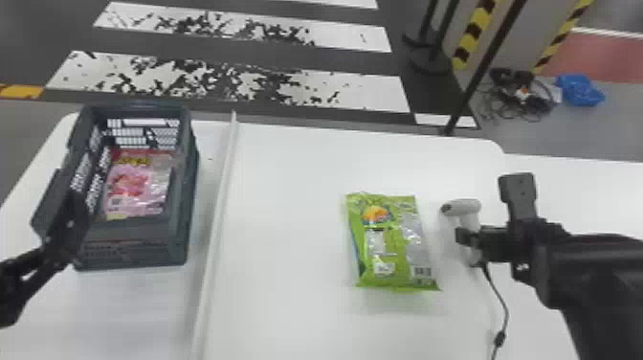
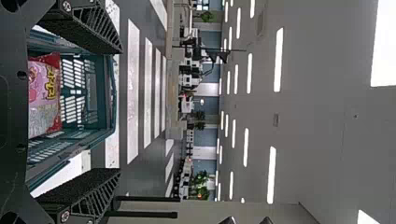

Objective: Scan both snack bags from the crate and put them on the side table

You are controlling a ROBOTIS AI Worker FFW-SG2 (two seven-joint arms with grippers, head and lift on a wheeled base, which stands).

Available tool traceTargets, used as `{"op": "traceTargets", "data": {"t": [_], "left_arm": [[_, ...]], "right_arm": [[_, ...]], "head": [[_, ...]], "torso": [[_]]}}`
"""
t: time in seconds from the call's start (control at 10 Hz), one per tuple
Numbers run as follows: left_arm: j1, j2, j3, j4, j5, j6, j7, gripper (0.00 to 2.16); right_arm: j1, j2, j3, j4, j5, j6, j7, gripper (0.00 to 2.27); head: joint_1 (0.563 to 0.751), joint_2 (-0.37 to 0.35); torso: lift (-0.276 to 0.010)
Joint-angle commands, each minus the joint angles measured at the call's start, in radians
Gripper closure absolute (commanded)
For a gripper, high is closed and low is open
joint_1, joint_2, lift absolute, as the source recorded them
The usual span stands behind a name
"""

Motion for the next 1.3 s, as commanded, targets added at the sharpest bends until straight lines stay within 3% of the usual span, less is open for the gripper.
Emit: {"op": "traceTargets", "data": {"t": [0.0, 0.2, 0.6, 0.9, 1.2], "left_arm": [[0.001, -0.001, 0.004, 0.0, 0.003, 0.0, -0.001, 0.1], [0.001, -0.002, 0.004, 0.002, 0.003, 0.0, -0.001, 0.1], [-0.001, -0.002, 0.004, 0.008, 0.003, 0.0, -0.001, 0.1], [-0.001, -0.002, 0.004, 0.009, 0.006, 0.0, -0.005, 0.1], [-0.004, -0.002, 0.003, 0.011, 0.006, -0.003, -0.007, 0.1]], "right_arm": [[0.02, 0.002, -0.011, -0.038, -0.006, 0.006, -0.009, 0.0], [0.089, 0.007, -0.062, -0.169, -0.045, 0.043, -0.009, 0.05], [0.178, 0.011, -0.195, -0.336, -0.328, 0.249, 0.077, 0.08], [0.162, 0.022, -0.195, -0.319, -0.421, 0.365, 0.173, 0.08], [0.113, 0.022, -0.128, -0.228, -0.407, 0.374, 0.219, 0.08]], "head": [[0.695, -0.129], [0.695, -0.131], [0.695, -0.1], [0.695, -0.041], [0.695, 0.026]], "torso": [[-0.087], [-0.087], [-0.087], [-0.087], [-0.087]]}}
